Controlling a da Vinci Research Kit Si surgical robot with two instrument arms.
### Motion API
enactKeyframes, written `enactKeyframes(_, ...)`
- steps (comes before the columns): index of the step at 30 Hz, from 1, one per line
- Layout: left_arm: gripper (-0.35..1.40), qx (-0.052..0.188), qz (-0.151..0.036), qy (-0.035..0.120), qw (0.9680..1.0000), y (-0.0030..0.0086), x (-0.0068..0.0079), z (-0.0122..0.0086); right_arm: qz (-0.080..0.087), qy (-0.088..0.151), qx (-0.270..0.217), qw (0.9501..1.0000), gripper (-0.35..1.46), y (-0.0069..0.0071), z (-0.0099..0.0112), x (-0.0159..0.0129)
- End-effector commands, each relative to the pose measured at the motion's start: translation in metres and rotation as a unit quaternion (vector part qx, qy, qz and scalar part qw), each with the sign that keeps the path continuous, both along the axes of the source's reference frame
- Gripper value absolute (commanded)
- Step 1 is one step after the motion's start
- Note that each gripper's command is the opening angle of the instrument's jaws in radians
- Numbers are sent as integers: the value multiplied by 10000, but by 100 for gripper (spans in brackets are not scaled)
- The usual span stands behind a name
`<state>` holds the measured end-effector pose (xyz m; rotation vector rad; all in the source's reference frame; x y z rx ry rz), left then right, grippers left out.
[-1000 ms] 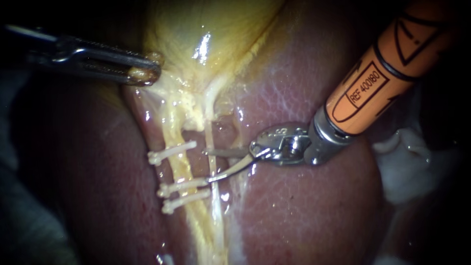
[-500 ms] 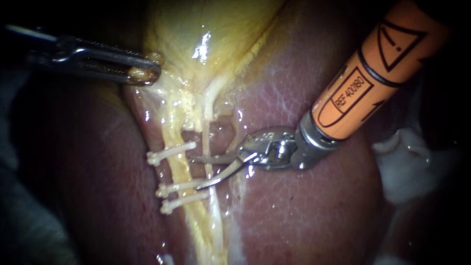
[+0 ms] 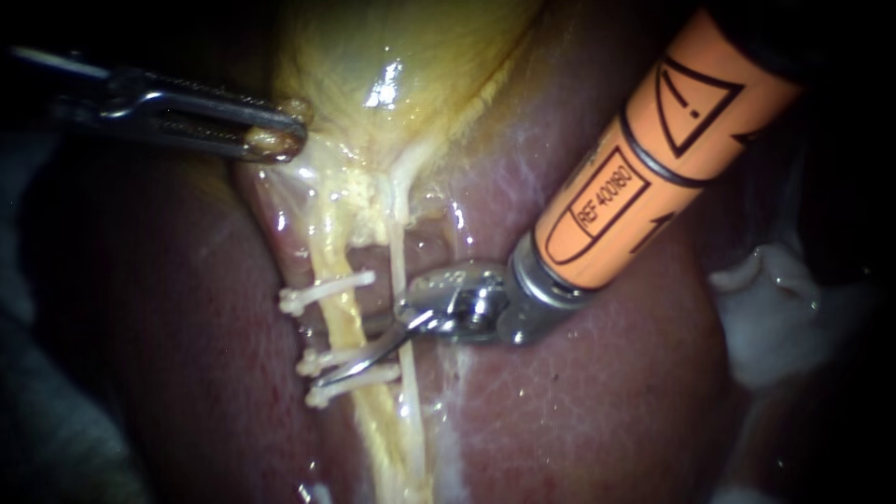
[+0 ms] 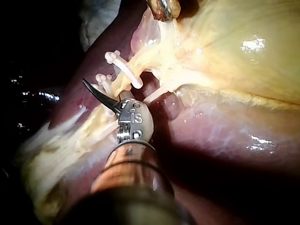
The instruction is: Go to the cutting position left tube
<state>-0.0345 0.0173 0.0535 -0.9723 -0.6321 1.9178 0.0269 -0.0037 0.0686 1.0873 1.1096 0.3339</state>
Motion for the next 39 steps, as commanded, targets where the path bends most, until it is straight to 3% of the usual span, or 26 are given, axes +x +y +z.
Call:
enactKeyframes(1,-35,1,0,1,10000,0,0,0,38,6,7,10000,129,0,0,3)
enactKeyframes(7,-35,1,0,1,10000,0,0,0,171,-13,27,9998,129,1,-1,15)
enactKeyframes(13,-35,1,0,1,10000,0,0,0,185,14,47,9998,129,-1,-7,20)
enactKeyframes(27,-35,1,1,1,10000,0,1,0,278,269,285,9988,129,3,-69,23)
enactKeyframes(39,-35,1,1,1,10000,0,0,0,308,321,333,9985,129,6,-78,24)
